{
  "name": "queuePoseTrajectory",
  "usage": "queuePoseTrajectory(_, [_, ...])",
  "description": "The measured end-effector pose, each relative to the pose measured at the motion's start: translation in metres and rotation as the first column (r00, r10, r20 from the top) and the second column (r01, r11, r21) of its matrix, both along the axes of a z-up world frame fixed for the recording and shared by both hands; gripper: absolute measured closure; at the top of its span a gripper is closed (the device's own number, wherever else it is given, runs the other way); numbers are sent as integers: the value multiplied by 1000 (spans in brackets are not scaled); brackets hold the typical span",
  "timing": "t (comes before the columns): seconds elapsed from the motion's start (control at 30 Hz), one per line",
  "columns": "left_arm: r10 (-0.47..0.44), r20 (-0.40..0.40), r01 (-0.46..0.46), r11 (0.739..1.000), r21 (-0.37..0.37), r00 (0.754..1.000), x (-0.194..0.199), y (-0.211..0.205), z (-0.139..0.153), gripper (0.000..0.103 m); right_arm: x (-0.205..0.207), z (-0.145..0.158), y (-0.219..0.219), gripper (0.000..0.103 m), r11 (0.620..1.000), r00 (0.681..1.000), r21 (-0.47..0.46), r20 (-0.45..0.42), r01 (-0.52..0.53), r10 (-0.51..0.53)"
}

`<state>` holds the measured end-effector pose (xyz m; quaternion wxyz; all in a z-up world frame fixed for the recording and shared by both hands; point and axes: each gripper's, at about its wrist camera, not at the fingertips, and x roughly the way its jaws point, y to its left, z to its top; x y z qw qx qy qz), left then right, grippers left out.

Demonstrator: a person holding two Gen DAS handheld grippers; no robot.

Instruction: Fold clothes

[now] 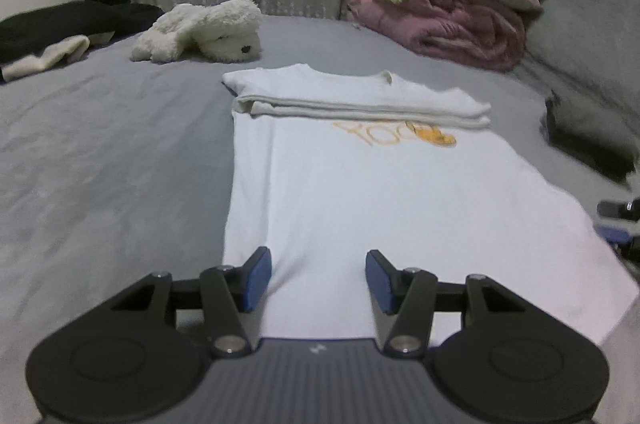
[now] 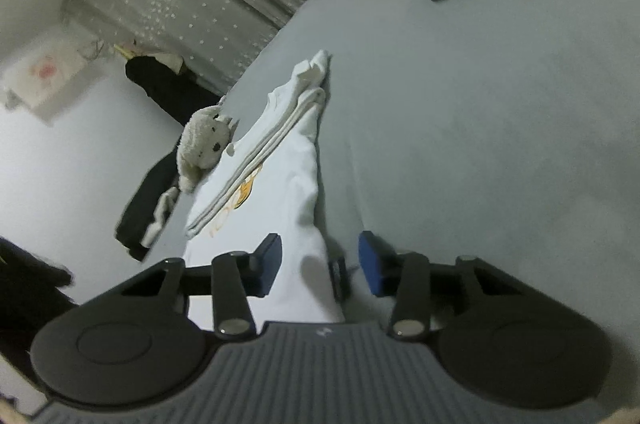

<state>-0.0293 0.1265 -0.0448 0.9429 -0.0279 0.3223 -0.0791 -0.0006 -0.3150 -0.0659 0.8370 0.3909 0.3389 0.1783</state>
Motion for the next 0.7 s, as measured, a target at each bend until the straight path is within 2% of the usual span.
queuePoseTrajectory(0.07, [-16, -20, 16, 1000, 11, 1000, -9, 4, 2, 44, -7, 2, -4, 59, 1000, 1000, 18, -22, -13, 13])
queuePoseTrajectory(0.17, [-37, -44, 37, 999, -3, 998, -21, 13, 6, 44, -17, 7, -6, 57, 999, 999, 12, -40, -30, 31])
queuePoseTrajectory(0.27, [-41, -90, 35, 997, -76, 995, -26, 25, 12, 42, -26, 10, -6, 46, 999, 998, 14, -57, -40, 40])
queuePoseTrajectory(0.37, [-28, -148, 1, 984, -179, 989, -26, 40, 19, 28, -30, 14, -4, 35, 999, 996, 29, -86, -35, 37])
queuePoseTrajectory(0.4, [-14, -173, -19, 982, -186, 985, -24, 45, 20, 25, -31, 15, -3, 32, 999, 995, 33, -96, -32, 35])
queuePoseTrajectory(0.53, [9, -256, -70, 971, -229, 967, -15, 65, 23, 25, -24, 21, 5, 16, 999, 991, 37, -130, -23, 27])
queuePoseTrajectory(0.7, [-37, -322, -90, 924, -371, 946, -2, 97, 14, 34, -10, 21, 15, 14, 997, 985, 20, -154, -76, 78])
